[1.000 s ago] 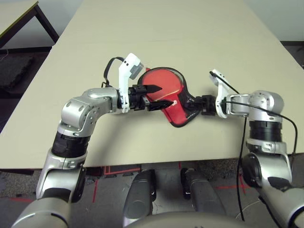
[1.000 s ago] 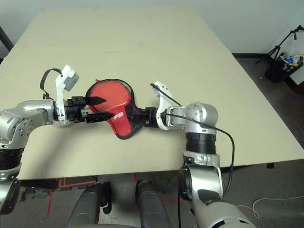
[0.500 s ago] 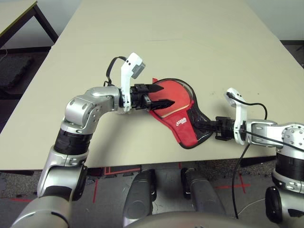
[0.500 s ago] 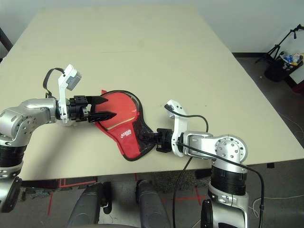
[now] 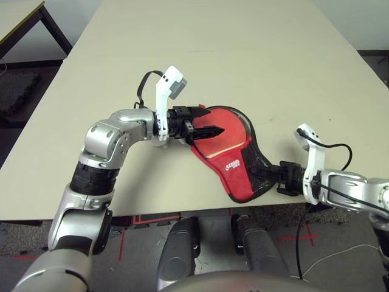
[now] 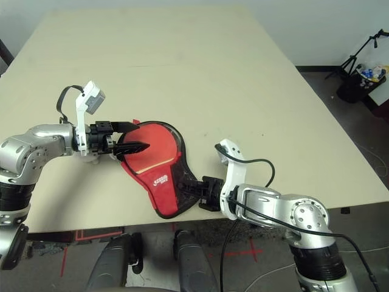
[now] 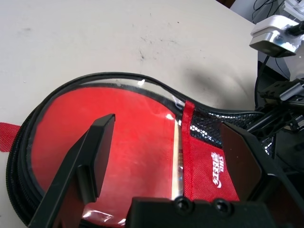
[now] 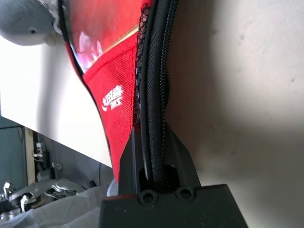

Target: Store the ping-pong paddle in its case and zip it.

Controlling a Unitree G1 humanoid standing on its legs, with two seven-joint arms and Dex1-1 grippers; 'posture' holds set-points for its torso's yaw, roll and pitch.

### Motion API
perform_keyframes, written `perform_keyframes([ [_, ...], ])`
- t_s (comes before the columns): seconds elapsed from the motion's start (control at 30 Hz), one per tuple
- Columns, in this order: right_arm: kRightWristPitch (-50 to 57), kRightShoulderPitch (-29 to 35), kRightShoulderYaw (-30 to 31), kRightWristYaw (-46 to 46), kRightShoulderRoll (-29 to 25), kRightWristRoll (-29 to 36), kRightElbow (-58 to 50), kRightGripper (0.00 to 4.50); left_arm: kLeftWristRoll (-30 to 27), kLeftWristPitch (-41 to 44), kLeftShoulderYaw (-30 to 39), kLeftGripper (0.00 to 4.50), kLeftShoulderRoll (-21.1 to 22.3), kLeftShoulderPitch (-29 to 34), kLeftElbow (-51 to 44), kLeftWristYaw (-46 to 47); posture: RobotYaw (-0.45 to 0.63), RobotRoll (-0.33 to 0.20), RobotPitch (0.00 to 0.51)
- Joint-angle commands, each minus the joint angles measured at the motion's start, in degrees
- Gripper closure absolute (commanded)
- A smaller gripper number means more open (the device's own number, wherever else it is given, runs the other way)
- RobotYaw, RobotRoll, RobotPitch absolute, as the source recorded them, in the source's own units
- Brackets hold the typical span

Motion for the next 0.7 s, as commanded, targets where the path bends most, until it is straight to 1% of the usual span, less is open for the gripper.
perform_keyframes([
  [0.03,-0.9,-0.5,2.3,0.1,-1.6,0.9,-0.2,4.46,0.8,-0.5,-0.9,0.00,0.4,0.0,0.3,-0.4,-0.03,0.000,0.187],
  [0.1,-0.1,-1.1,3.2,0.7,-3.6,0.9,0.4,4.46,0.9,-0.5,-0.9,0.00,0.4,0.0,0.4,-0.4,-0.02,0.000,0.185],
  [0.17,1.6,-2.0,4.4,2.2,-6.5,0.9,0.6,3.90,0.9,-0.5,-0.8,0.00,0.5,0.1,0.3,-0.4,-0.02,0.000,0.185],
  [0.2,2.1,-2.4,4.8,2.8,-7.8,0.9,0.7,3.69,1.0,-0.5,-0.7,0.00,0.5,0.1,0.3,-0.4,-0.02,0.000,0.182],
  [0.23,2.6,-2.9,5.1,3.6,-9.3,0.9,0.7,3.41,1.0,-0.5,-0.6,0.00,0.6,0.1,0.3,-0.4,-0.02,0.000,0.182],
  [0.27,3.0,-3.3,5.3,4.4,-10.7,0.9,0.7,3.00,1.0,-0.5,-0.6,0.00,0.6,0.2,0.3,-0.4,-0.02,0.000,0.180],
  [0.3,3.6,-3.8,5.1,5.5,-12.3,0.9,0.9,2.73,1.1,-0.6,-0.5,0.00,0.7,0.2,0.3,-0.4,-0.02,0.000,0.180],
  [0.37,4.3,-4.6,4.7,7.5,-14.9,0.9,1.3,1.98,1.1,-0.6,-0.5,0.00,0.7,0.2,0.3,-0.4,-0.02,0.000,0.180],
  [0.47,7.0,-6.2,4.1,11.7,-20.5,0.9,1.8,1.07,1.2,-0.7,-0.5,0.00,0.7,0.1,0.3,-0.4,-0.02,0.000,0.180],
  [0.53,7.9,-7.1,4.1,13.3,-23.3,0.8,2.0,0.38,1.2,-0.8,-0.5,0.00,0.8,0.2,0.3,-0.4,-0.02,0.000,0.174],
  [0.57,8.4,-8.1,3.8,14.4,-24.8,0.2,2.3,0.11,1.3,-0.9,-0.5,0.00,0.9,0.2,0.4,-0.5,-0.02,0.000,0.173],
  [0.6,9.1,-9.5,3.6,15.8,-25.7,-1.2,2.7,0.03,1.3,-1.0,-0.4,0.00,0.9,0.1,0.5,-0.5,-0.02,0.000,0.173],
  [0.67,9.3,-14.4,3.3,19.1,-24.9,-6.7,3.7,0.03,1.4,-1.3,-0.4,0.00,1.0,-0.2,0.9,-0.6,-0.03,0.000,0.171],
  [0.7,9.0,-17.0,3.6,20.5,-23.4,-9.3,4.2,0.03,1.6,-1.5,-0.4,0.00,1.1,-0.4,1.3,-0.7,-0.03,0.000,0.168],
])
